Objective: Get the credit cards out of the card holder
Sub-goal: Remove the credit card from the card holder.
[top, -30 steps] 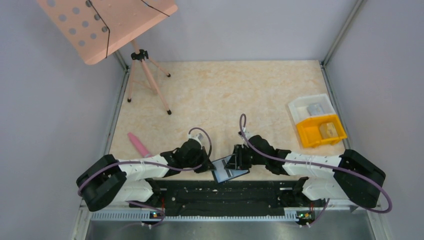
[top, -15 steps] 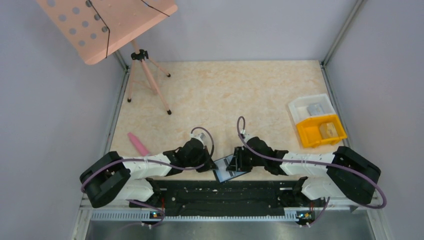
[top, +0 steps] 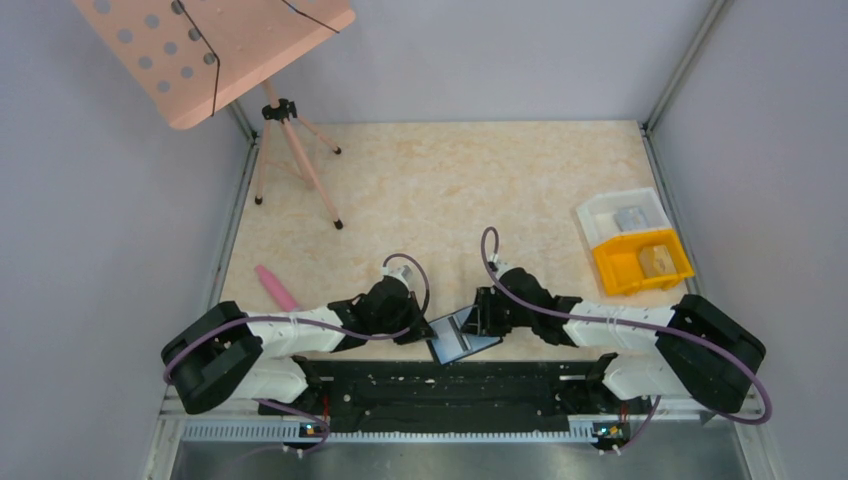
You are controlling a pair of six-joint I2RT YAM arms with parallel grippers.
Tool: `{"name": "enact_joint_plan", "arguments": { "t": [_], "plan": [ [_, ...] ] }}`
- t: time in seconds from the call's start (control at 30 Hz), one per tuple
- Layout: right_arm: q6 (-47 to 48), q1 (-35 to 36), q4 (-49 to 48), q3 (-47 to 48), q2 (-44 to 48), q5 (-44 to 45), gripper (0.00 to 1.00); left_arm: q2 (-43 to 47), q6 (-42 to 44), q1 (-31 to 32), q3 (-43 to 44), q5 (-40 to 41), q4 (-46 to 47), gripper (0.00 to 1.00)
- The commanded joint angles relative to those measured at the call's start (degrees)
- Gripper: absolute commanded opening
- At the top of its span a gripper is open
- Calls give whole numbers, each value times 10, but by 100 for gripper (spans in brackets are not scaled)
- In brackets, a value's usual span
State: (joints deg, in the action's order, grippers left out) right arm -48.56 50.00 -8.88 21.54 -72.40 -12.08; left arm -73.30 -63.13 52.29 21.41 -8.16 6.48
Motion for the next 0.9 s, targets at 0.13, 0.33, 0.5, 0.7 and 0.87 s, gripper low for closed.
{"name": "enact_joint_plan", "arguments": {
  "t": [0.13,0.33,0.5,0.7,0.87],
  "plan": [
    [0,-5,-58,-14,-15,-48,33,-20,7,7,4,29,-24,1],
    [-6,-7,-86,-22,-25,-66,31,-18,7,9,6,35,-29,2],
    [-8,-14,-95,-29,-18,-69,22,-26,11,9,10,36,-32,1],
    [-20,-33,-128,-52,-8,-92,0,-43,17,10,27,35,-46,2],
    [-22,-56,-126,-56,-6,-105,0,-45,28,10,42,44,-61,2]
  ]
}}
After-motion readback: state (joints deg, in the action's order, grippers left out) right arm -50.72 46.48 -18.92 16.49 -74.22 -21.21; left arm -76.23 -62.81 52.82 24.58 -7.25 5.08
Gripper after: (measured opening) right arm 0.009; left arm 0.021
